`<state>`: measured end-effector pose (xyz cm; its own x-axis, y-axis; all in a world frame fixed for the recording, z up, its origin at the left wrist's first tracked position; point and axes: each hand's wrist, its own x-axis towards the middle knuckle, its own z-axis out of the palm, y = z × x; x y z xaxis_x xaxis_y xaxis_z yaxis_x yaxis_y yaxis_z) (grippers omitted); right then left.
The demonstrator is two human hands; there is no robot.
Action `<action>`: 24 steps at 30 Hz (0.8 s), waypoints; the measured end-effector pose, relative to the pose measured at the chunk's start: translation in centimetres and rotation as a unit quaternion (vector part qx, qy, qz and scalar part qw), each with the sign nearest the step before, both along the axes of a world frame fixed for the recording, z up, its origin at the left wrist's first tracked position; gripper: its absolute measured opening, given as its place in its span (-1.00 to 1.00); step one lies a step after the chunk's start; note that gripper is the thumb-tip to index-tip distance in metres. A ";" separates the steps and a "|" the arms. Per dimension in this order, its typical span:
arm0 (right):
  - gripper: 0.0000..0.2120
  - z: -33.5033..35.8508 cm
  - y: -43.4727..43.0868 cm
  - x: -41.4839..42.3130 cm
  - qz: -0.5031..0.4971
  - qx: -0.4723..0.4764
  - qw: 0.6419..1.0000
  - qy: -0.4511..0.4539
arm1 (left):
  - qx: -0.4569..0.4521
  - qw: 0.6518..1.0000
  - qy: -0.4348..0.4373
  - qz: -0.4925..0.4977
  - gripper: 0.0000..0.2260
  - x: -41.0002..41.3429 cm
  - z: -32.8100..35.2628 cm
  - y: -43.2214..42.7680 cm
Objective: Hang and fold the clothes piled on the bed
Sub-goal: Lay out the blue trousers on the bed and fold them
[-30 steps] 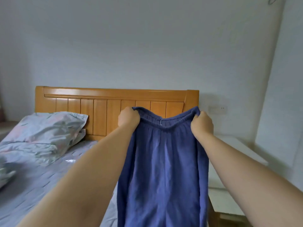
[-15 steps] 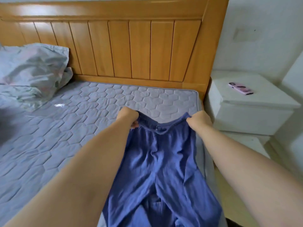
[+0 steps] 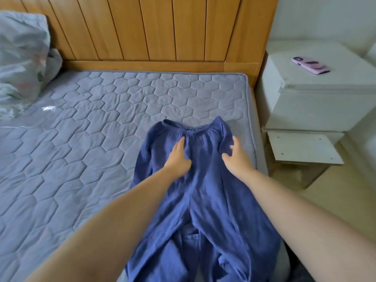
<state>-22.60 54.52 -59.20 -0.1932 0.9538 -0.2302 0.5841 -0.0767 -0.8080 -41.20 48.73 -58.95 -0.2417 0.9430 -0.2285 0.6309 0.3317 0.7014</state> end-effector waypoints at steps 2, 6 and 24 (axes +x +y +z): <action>-0.42 -1.6 -2.8 1.9 -0.023 0.007 0.999 -0.032 | -0.013 0.996 0.069 -0.059 -0.39 2.4 -2.1 -2.1; -0.50 -4.4 -7.9 4.7 -0.034 0.006 0.996 -0.083 | -0.020 0.973 0.159 -0.167 -0.53 7.9 -5.0 -6.3; -0.47 -7.6 -12.4 8.4 0.023 0.007 0.993 -0.114 | -0.141 0.967 0.171 -0.123 -0.47 11.7 -8.0 -8.9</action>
<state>-14.23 42.08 -66.80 -0.1811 0.9486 -0.2595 0.7545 -0.0352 -0.6553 -29.49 39.85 -66.94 -0.1256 0.8935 -0.4311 0.8944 0.2900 0.3405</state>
